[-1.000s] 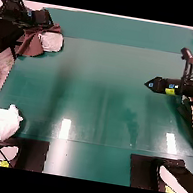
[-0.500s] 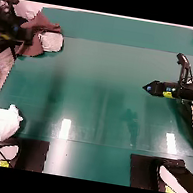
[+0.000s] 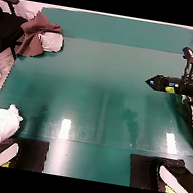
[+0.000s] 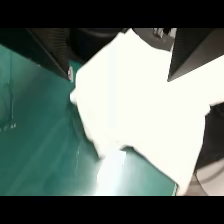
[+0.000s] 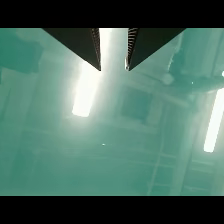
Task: Fold the shirts.
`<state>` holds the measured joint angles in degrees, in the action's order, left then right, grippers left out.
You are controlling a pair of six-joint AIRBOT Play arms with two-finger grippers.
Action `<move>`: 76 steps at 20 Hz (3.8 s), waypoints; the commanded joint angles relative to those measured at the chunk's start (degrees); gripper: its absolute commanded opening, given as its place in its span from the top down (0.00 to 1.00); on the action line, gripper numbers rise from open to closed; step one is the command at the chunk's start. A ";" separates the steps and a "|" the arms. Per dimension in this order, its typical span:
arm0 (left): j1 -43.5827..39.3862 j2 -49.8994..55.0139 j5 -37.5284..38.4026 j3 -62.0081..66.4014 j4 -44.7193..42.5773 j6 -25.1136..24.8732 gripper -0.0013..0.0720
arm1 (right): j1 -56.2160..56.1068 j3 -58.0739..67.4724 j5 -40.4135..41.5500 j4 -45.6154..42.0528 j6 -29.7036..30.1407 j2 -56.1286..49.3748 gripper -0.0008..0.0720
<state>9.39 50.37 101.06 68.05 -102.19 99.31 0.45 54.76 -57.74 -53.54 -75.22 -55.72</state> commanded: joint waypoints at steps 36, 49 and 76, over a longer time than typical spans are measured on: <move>-5.66 -5.51 -51.60 7.52 48.54 -5.16 0.94 | 0.00 2.47 14.93 0.00 1.62 0.00 0.71; -38.64 30.97 -61.75 7.50 48.65 -1.64 0.94 | 6.27 2.45 10.45 -0.07 -0.28 1.07 0.71; -21.97 38.14 -25.18 21.14 11.63 -6.82 0.13 | 5.64 2.40 -5.53 -0.55 -0.42 -1.05 0.45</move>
<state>-15.20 88.27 76.49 94.30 -93.95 94.30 8.95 57.19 -63.24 -54.04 -75.64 -56.25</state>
